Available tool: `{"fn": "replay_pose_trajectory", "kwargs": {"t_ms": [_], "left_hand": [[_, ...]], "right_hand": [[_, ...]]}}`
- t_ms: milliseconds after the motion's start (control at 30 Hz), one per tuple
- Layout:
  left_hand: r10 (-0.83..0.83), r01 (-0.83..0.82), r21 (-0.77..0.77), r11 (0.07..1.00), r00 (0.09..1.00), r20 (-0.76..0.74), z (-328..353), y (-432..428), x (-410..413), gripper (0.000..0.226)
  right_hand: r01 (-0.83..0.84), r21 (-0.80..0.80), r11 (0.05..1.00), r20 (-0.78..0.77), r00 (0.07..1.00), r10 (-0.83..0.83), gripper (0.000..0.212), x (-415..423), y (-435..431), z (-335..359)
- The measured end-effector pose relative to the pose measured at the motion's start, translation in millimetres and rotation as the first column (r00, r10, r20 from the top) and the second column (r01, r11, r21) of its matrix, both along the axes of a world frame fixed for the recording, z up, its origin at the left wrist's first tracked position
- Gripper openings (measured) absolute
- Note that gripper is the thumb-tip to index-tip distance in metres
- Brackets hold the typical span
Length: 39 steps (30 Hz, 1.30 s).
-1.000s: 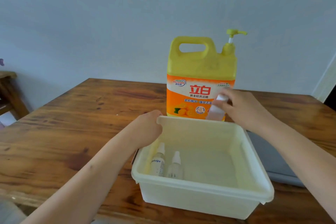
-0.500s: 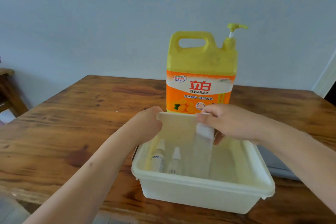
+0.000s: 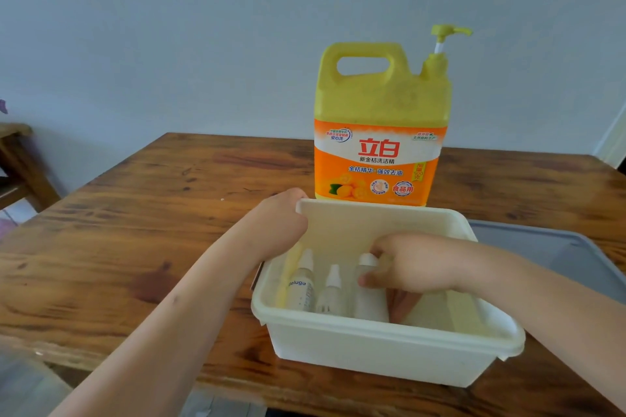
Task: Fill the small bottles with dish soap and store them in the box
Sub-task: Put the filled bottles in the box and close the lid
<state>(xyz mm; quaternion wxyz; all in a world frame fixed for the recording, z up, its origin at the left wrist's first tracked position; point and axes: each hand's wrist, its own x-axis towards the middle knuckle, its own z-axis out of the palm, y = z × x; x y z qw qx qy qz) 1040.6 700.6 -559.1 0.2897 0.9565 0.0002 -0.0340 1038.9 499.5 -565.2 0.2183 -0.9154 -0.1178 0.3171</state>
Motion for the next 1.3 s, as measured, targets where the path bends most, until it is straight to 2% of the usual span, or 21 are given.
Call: {"fn": "replay_pose_trajectory", "kwargs": {"t_ms": [100, 200, 267, 300, 367, 400, 467, 533, 567, 600, 667, 700, 800, 900, 967, 1100, 1200, 1300], "left_hand": [[0.003, -0.003, 0.010, 1.000, 1.000, 0.000, 0, 0, 0, 0.030], [0.005, -0.005, 0.008, 1.000, 1.000, 0.001, 0, 0, 1, 0.028], [-0.006, 0.006, 0.010, 1.000, 1.000, 0.003, -1, 1, 3, 0.025], [-0.013, 0.013, 0.008, 1.000, 1.000, 0.004, -2, 1, 3, 0.023], [-0.014, 0.014, -0.006, 1.000, 1.000, 0.003, -4, 3, 5, 0.022], [-0.010, 0.010, -0.013, 1.000, 1.000, 0.005, -5, 3, 6, 0.022], [0.005, -0.005, -0.019, 1.000, 1.000, 0.010, -8, 7, 7, 0.025], [-0.001, 0.002, -0.011, 1.000, 1.000, 0.028, -10, 6, 10, 0.024], [0.003, -0.003, -0.012, 1.000, 0.999, 0.037, -12, 9, 10, 0.023], [0.003, -0.002, -0.021, 1.000, 0.999, 0.046, -12, 9, 10, 0.022], [0.015, -0.014, -0.033, 0.999, 0.999, 0.045, -13, 11, 10, 0.023], [0.010, -0.008, -0.037, 0.999, 0.999, 0.043, -12, 9, 11, 0.024], [0.012, -0.010, -0.031, 0.999, 0.999, 0.034, -11, 8, 10, 0.026], [0.016, -0.016, -0.033, 0.999, 1.000, 0.025, -10, 7, 9, 0.024], [0.020, -0.019, -0.036, 0.999, 1.000, 0.021, -10, 8, 9, 0.024], [0.023, -0.023, -0.029, 0.999, 1.000, 0.011, -13, 10, 9, 0.028], [0.029, -0.029, -0.019, 0.999, 1.000, 0.005, -14, 13, 9, 0.028], [0.027, -0.027, -0.019, 0.999, 1.000, 0.005, -15, 12, 10, 0.029]], "right_hand": [[0.035, 0.139, 0.990, -0.072, 0.997, -0.025, 0.063, 0, 0, 2], [0.023, 0.196, 0.980, -0.066, 0.998, -0.010, 0.063, -3, -7, 8], [-0.074, 0.266, 0.961, 0.086, 0.995, 0.053, 0.049, -1, -19, 22], [-0.111, 0.351, 0.930, 0.181, 0.982, 0.049, 0.036, 1, -28, 32], [-0.142, 0.503, 0.852, 0.384, 0.920, -0.074, 0.020, 11, -52, 54], [-0.139, 0.524, 0.840, 0.496, 0.852, -0.169, 0.021, 18, -69, 64], [-0.071, 0.493, 0.867, 0.662, 0.678, -0.320, 0.020, 37, -98, 68], [0.065, 0.361, 0.930, 0.768, 0.546, -0.336, 0.010, 58, -132, 52], [0.135, 0.244, 0.960, 0.792, 0.544, -0.278, 0.007, 69, -143, 36], [0.184, 0.112, 0.977, 0.788, 0.582, -0.200, 0.009, 76, -156, 19], [0.190, -0.104, 0.976, 0.705, 0.707, -0.063, 0.034, 87, -174, -22], [0.187, -0.143, 0.972, 0.669, 0.742, -0.044, 0.042, 88, -183, -38], [0.209, -0.068, 0.975, 0.672, 0.733, -0.110, 0.038, 90, -197, -68], [0.239, 0.013, 0.971, 0.731, 0.660, -0.173, 0.005, 92, -199, -73], [0.226, 0.020, 0.974, 0.765, 0.623, -0.160, 0.016, 93, -199, -75], [0.214, -0.053, 0.975, 0.773, 0.627, -0.096, 0.012, 91, -196, -77], [0.218, -0.040, 0.975, 0.748, 0.653, -0.115, 0.016, 86, -201, -67], [0.229, -0.045, 0.972, 0.762, 0.637, -0.115, 0.017, 80, -212, -50]]}}
